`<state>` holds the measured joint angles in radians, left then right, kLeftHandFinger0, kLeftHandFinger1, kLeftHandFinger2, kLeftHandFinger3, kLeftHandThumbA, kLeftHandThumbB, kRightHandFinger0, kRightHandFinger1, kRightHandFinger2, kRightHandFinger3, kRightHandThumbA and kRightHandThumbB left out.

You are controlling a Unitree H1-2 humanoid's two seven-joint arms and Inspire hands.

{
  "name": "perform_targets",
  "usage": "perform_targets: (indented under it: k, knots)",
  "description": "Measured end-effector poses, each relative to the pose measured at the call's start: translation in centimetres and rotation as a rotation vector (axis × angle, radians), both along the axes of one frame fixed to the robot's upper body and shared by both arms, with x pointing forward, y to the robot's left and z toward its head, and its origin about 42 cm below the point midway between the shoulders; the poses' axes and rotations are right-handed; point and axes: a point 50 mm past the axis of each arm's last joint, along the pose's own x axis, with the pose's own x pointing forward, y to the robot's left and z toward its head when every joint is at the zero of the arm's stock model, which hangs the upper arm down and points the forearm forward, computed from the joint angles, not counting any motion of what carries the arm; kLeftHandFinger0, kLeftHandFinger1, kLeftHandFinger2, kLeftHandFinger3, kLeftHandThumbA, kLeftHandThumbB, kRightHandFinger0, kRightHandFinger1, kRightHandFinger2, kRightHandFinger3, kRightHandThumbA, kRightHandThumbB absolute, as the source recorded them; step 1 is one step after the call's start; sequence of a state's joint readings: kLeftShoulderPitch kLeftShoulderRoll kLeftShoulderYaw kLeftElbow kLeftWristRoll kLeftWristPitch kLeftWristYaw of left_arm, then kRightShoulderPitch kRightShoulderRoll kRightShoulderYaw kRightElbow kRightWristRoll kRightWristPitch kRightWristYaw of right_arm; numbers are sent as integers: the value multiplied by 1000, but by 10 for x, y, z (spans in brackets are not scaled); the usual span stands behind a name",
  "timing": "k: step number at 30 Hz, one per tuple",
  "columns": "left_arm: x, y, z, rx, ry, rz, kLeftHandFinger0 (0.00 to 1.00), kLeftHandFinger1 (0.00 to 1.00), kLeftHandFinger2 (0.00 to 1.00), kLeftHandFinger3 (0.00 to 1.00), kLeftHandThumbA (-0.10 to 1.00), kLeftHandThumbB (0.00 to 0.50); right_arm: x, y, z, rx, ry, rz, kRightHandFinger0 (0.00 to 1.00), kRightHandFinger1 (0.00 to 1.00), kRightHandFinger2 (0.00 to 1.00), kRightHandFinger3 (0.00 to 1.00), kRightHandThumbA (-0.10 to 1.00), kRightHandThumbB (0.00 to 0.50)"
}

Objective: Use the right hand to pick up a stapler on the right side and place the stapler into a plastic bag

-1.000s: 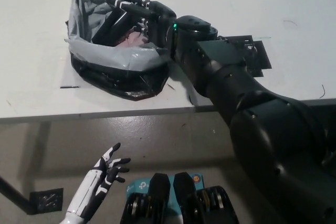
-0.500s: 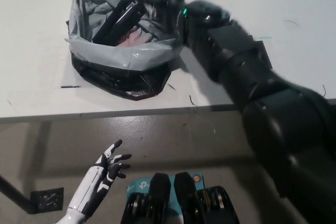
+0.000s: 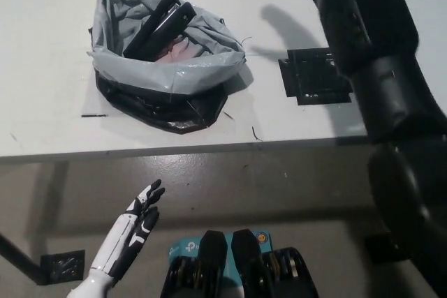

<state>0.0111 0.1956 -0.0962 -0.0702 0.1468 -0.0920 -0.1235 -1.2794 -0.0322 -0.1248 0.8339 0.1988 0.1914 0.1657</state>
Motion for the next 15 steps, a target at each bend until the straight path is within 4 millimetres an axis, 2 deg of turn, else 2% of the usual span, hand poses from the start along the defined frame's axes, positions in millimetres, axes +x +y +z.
perform_targets:
  k: [2,4,5,7,8,9,10,11,12,14,15]
  knots:
    - [2,0,1,-2,-2,0,1000,1000,1000,1000,1000,239,-4,-17,-25,5,18,-26,1000,1000,1000,1000,1000,420]
    - [6,0,2,-4,-6,0,1000,1000,1000,1000,1000,235,-12,-37,-61,8,51,-58,1000,1000,1000,1000,1000,352]
    - [7,0,2,-5,-7,-1,1000,1000,1000,1000,1000,234,-15,-43,-71,9,57,-68,1000,1000,1000,1000,1000,342]
    - [13,-1,4,-6,-11,-2,1000,1000,1000,1000,1000,234,-33,-68,-119,9,105,-110,1000,1000,1000,1000,1000,332]
    - [14,-1,4,-7,-13,-3,1000,1000,1000,1000,1000,233,-37,-73,-129,8,117,-118,1000,1000,1000,1000,1000,326]
    - [17,-1,5,-7,-13,-4,1000,1000,1000,1000,1000,233,-49,-84,-155,6,149,-139,1000,1000,1000,1000,1000,327]
    - [19,-1,5,-8,-15,-4,1000,1000,1000,1000,1000,241,-58,-91,-169,5,162,-150,1000,1000,1000,1000,974,301]
    - [21,-2,7,-9,-19,-6,1000,1000,1000,1000,1000,244,-73,-101,-196,1,199,-170,1000,1000,1000,1000,933,296]
    - [22,-2,7,-10,-20,-6,1000,1000,1000,1000,1000,245,-78,-103,-202,0,205,-174,1000,1000,1000,1000,935,311]
    - [25,-2,8,-12,-24,-7,1000,1000,1000,1000,1000,235,-105,-114,-235,-9,240,-199,1000,1000,1000,1000,1000,324]
    - [27,-2,9,-12,-24,-8,1000,1000,1000,1000,1000,234,-114,-117,-244,-11,250,-206,1000,1000,1000,1000,1000,324]
